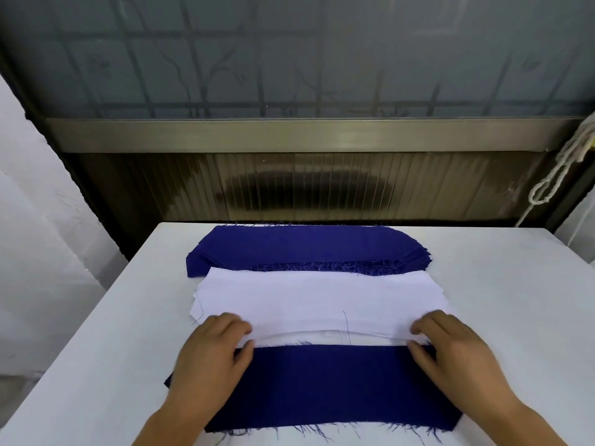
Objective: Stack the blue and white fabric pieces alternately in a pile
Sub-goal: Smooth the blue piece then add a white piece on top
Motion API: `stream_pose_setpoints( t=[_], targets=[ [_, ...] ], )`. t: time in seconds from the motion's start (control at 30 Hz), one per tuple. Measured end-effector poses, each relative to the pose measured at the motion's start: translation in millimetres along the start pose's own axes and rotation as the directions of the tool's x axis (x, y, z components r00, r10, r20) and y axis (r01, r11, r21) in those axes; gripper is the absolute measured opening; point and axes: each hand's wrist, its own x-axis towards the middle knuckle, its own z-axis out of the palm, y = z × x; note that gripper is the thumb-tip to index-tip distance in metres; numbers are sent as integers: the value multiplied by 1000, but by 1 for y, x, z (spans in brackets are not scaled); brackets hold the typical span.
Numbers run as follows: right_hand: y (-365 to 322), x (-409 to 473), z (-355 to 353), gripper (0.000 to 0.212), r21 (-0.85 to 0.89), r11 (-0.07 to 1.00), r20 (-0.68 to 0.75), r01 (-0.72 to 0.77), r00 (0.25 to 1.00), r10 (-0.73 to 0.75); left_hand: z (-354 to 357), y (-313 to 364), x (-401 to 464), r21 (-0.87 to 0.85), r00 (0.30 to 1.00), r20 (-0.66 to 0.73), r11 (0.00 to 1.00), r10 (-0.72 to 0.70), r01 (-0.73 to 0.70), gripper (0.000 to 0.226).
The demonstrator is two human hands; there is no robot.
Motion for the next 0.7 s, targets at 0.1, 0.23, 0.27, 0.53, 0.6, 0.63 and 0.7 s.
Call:
stream_pose_setpoints(
  t=[0.1,0.23,0.27,0.53,0.6,0.63,0.7],
  targets=[
    [-9,27,11,39,73,989,99,129,986,-136,12,24,30,-23,993,62,995,103,-101,45],
    [-6,41,29,45,141,983,279,118,948,-154,35,33,47,-14,960,237,988,150,-151,60],
    [-5,41,31,43,159,984,269,85,955,-126,38,32,46,-7,961,237,989,145,-148,60],
    [-2,30,44,19,175,978,-12,110,994,-110,54,21,42,31,962,251,992,110,-121,66],
    [1,30,49,12,160,977,-88,144,987,-131,53,21,42,21,966,223,990,129,-137,62],
    [1,30,50,15,163,977,-104,139,987,-123,49,22,42,-15,973,180,989,145,-145,54],
    [2,31,51,32,168,977,-119,128,987,-109,47,21,41,-64,977,33,976,209,-207,30]
  ],
)
